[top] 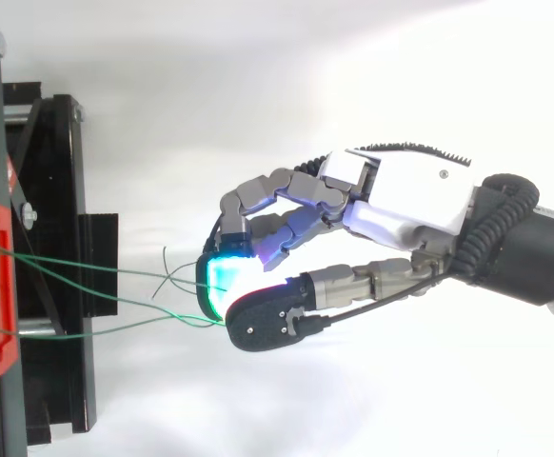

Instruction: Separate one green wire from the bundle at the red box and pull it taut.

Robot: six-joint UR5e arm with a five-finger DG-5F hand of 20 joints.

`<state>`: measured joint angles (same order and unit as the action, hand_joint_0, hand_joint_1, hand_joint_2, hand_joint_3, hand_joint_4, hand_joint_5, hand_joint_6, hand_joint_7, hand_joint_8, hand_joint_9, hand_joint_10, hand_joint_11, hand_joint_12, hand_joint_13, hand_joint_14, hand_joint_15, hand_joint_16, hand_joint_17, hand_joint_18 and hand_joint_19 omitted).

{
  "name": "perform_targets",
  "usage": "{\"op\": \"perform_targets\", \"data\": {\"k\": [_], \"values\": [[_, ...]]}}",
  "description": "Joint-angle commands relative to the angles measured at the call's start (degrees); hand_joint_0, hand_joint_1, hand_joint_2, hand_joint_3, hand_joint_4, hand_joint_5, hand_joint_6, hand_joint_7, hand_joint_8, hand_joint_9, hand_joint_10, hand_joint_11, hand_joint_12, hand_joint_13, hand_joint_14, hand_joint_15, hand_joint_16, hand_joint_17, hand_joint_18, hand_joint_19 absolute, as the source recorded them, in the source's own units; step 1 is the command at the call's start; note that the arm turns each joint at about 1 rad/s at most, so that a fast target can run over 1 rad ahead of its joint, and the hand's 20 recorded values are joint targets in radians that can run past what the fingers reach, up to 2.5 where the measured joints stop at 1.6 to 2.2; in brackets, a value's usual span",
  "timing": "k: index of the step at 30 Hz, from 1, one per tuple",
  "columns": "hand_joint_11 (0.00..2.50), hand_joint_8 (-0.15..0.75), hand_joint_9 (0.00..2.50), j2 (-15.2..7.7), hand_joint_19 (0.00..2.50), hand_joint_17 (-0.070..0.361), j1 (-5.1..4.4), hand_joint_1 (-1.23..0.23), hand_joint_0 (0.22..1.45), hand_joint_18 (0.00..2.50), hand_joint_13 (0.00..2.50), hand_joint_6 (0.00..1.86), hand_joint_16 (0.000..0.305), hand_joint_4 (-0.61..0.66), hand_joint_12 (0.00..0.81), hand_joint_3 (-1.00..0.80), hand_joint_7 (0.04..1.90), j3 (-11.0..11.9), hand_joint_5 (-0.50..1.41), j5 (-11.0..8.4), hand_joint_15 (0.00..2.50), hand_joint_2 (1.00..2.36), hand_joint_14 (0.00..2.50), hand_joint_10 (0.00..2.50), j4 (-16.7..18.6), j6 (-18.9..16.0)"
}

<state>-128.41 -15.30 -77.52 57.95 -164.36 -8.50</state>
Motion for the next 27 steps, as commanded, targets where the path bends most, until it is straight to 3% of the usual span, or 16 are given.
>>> {"op": "perform_targets", "data": {"k": [1,27], "values": [[0.43,0.224,0.97,0.0,0.26,0.139,0.0,-0.79,0.57,0.46,0.51,0.84,0.062,-0.11,0.413,-0.05,1.25,0.0,-0.08,-0.03,0.2,1.01,0.01,0.01,0.01,0.06],[0.46,0.225,1.0,0.0,0.3,0.138,0.0,-0.79,0.56,0.52,0.55,0.85,0.062,-0.1,0.414,-0.04,1.25,0.0,-0.08,-0.03,0.23,1.01,0.01,0.01,0.01,0.06]]}}
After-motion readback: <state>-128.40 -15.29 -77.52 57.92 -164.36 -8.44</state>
